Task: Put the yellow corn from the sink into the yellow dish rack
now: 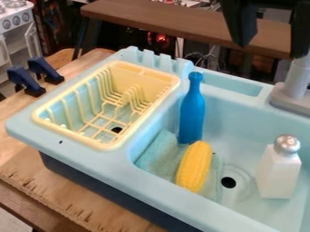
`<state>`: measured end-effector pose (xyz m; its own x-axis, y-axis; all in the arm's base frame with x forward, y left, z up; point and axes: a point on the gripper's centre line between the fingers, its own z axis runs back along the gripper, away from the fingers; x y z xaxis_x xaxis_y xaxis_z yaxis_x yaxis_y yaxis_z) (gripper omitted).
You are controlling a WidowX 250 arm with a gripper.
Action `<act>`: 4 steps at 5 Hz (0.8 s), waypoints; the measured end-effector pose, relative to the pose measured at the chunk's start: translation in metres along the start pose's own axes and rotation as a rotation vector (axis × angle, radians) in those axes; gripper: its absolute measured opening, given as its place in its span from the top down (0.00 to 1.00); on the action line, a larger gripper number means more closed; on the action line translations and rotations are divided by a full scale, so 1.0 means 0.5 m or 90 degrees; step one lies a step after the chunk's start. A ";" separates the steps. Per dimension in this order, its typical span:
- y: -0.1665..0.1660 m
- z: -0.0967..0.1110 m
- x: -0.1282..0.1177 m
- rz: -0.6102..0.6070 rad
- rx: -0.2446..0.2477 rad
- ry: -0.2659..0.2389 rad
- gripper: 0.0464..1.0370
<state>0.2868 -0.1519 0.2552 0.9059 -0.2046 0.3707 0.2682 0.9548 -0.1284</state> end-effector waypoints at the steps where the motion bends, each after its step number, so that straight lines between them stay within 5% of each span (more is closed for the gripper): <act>1: 0.004 -0.021 -0.011 0.002 0.005 0.022 0.04; 4: 0.043 -0.034 -0.140 0.075 -0.001 0.025 0.04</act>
<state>0.2349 -0.1207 0.2106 0.9434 -0.0990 0.3166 0.1593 0.9724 -0.1706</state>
